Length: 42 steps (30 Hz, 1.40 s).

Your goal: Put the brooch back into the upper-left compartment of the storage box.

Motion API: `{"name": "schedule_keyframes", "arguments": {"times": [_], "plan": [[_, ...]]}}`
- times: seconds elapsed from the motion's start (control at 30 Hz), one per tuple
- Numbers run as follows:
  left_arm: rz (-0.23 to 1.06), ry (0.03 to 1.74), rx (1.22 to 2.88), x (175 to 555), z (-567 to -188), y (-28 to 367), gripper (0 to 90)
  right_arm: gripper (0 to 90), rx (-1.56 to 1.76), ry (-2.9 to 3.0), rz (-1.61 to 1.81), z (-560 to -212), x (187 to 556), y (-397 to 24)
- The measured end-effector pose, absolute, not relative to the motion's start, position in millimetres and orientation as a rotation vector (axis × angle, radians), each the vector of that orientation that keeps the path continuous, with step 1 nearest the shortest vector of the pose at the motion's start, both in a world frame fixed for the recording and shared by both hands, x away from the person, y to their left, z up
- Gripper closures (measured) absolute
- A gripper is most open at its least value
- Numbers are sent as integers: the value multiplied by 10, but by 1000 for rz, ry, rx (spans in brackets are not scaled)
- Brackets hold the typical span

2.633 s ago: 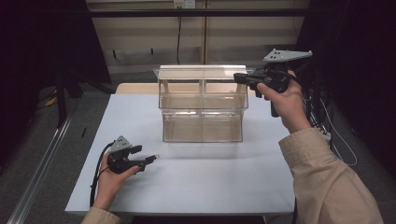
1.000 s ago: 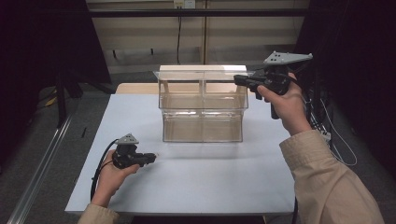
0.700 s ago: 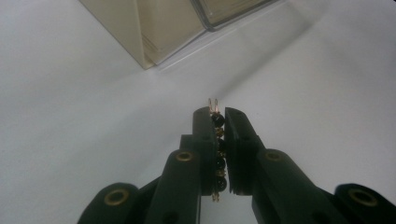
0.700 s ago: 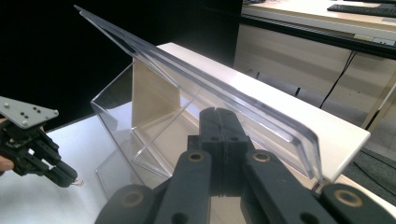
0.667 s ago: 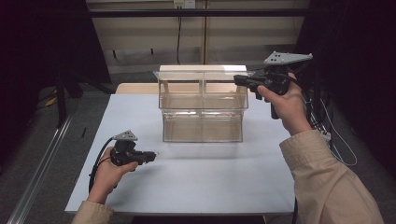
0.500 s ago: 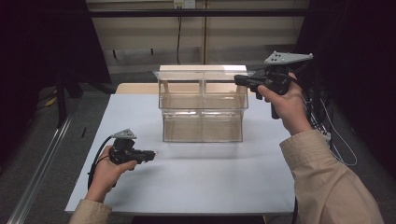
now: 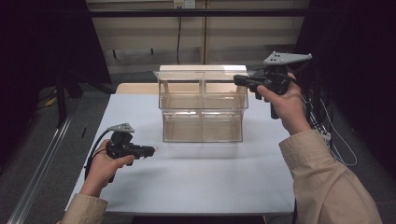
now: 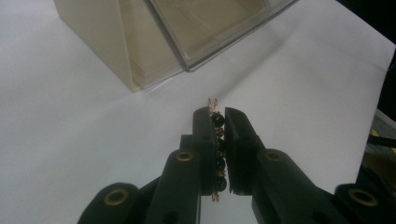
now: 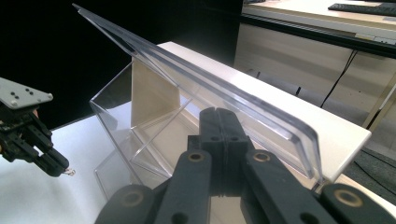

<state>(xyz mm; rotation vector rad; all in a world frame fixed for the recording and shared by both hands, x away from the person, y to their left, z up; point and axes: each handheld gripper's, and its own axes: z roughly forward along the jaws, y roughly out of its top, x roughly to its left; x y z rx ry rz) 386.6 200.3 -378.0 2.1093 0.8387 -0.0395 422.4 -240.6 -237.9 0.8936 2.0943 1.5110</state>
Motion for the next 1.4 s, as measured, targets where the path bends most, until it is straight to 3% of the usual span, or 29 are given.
{"name": "schedule_keyframes", "arguments": {"times": [1.4], "plan": [[14,774,2124,4013,-3140,1909,839,900,886,2095,1507,-2395,4235,-2366]]}}
